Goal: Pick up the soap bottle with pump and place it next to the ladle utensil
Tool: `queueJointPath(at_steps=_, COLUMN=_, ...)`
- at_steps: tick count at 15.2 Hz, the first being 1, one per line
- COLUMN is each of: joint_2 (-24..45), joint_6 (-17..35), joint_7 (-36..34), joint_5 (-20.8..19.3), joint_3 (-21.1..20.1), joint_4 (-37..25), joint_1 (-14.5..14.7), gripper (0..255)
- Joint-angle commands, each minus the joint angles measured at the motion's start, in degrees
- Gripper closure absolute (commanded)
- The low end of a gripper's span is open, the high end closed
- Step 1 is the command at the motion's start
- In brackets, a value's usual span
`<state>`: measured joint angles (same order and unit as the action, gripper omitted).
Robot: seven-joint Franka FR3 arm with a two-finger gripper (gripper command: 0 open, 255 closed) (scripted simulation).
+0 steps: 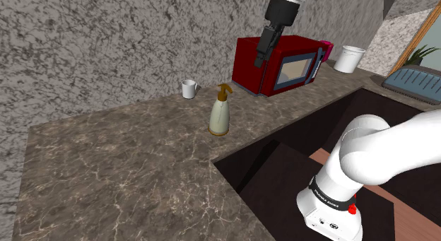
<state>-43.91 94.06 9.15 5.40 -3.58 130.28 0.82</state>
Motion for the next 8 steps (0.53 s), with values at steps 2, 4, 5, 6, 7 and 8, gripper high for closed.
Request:
queueJointPath(at_steps=2, joint_2=1.26, joint_6=1.57, joint_7=0.98, joint_5=-0.48, joint_3=0.38, joint_4=0.45, joint_1=-0.11, gripper=0)
queueJointPath(at_steps=4, joint_2=3.98, joint_6=4.7, joint_7=2.88, joint_5=-1.4, joint_3=1.12, joint_4=1.1, joint_1=-0.34, gripper=0)
queueJointPath(at_steps=5, joint_2=5.44, joint_6=6.26, joint_7=3.8, joint_5=-1.85, joint_3=1.49, joint_4=1.32, joint_1=-0.45, gripper=0)
queueJointPath(at_steps=6, joint_2=6.95, joint_6=7.8, joint_7=4.71, joint_5=-2.27, joint_3=1.84, joint_4=1.45, joint_1=-0.59, gripper=0)
queueJointPath(at_steps=7, joint_2=8.52, joint_6=9.32, joint_7=5.6, joint_5=-2.69, joint_3=2.2, joint_4=1.5, joint_1=-0.71, gripper=0)
queueJointPath(at_steps=8, joint_2=10.15, joint_6=10.83, joint_7=6.47, joint_5=-3.09, joint_3=2.54, joint_4=1.48, joint_1=-0.83, gripper=0)
